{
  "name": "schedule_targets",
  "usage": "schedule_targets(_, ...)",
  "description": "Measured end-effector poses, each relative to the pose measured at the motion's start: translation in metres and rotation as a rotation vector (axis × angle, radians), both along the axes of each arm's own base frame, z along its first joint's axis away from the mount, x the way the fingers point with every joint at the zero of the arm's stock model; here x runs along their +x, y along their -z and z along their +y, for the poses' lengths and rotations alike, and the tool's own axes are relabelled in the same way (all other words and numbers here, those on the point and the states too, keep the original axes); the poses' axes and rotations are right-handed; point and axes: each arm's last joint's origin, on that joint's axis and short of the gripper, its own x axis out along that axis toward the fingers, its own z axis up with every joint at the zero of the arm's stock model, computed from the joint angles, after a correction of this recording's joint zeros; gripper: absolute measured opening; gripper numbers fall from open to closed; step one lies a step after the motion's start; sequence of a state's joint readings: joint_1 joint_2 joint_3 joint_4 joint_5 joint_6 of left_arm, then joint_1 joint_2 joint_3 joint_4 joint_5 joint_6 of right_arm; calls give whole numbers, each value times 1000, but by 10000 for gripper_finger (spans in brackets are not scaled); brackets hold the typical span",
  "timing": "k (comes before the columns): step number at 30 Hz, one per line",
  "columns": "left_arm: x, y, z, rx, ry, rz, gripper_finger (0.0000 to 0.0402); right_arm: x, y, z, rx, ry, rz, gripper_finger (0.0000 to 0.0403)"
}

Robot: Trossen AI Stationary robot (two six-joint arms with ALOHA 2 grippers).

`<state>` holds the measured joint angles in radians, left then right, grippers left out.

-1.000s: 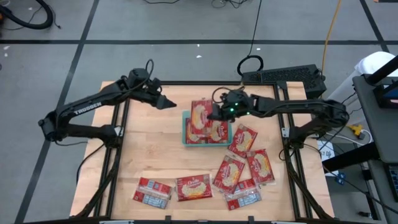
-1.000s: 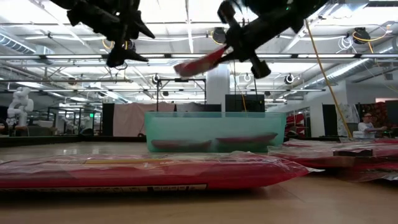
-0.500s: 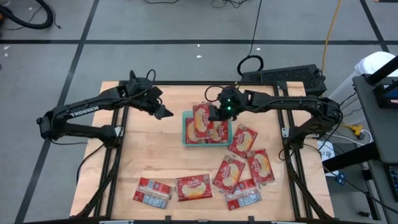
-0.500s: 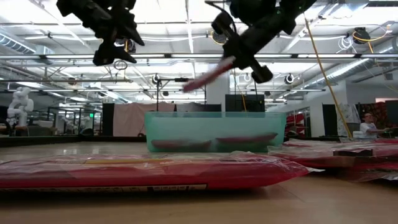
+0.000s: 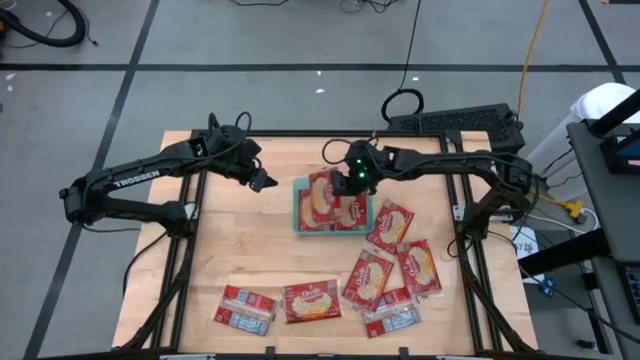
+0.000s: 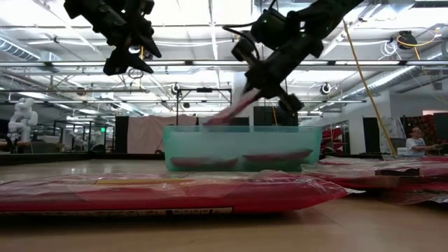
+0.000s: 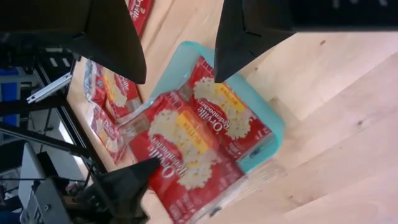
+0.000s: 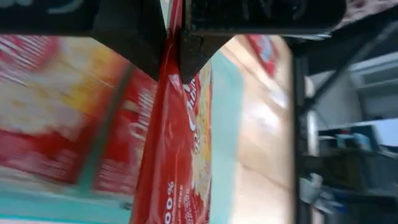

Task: Sort popcorn bags into baskets
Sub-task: Put the red popcorn bag into the green bin

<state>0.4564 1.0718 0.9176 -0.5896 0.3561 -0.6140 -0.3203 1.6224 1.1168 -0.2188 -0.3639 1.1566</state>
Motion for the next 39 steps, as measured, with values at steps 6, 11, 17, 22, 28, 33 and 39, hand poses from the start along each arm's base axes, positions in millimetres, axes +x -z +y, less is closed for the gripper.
schedule_targets(6,-1,2,-1,-5,4,20,191,18,13,9,25,32,-37,12)
schedule_targets(11,-1,2,-2,-5,12,21,191,26,15,22,25,60,-49,11)
schedule_targets(17,-1,2,-2,-1,16,26,191,28,17,33,-7,103,-27,11)
schedule_targets(22,-1,2,-2,14,22,29,191,34,29,36,-9,111,-9,11)
schedule_targets(28,-1,2,-2,18,16,31,191,42,42,34,19,108,-23,23)
schedule_targets(33,-1,3,-2,16,16,36,191,41,44,31,16,137,-9,30)
schedule_targets(39,-2,3,-2,25,23,40,191,41,44,29,8,138,-9,58)
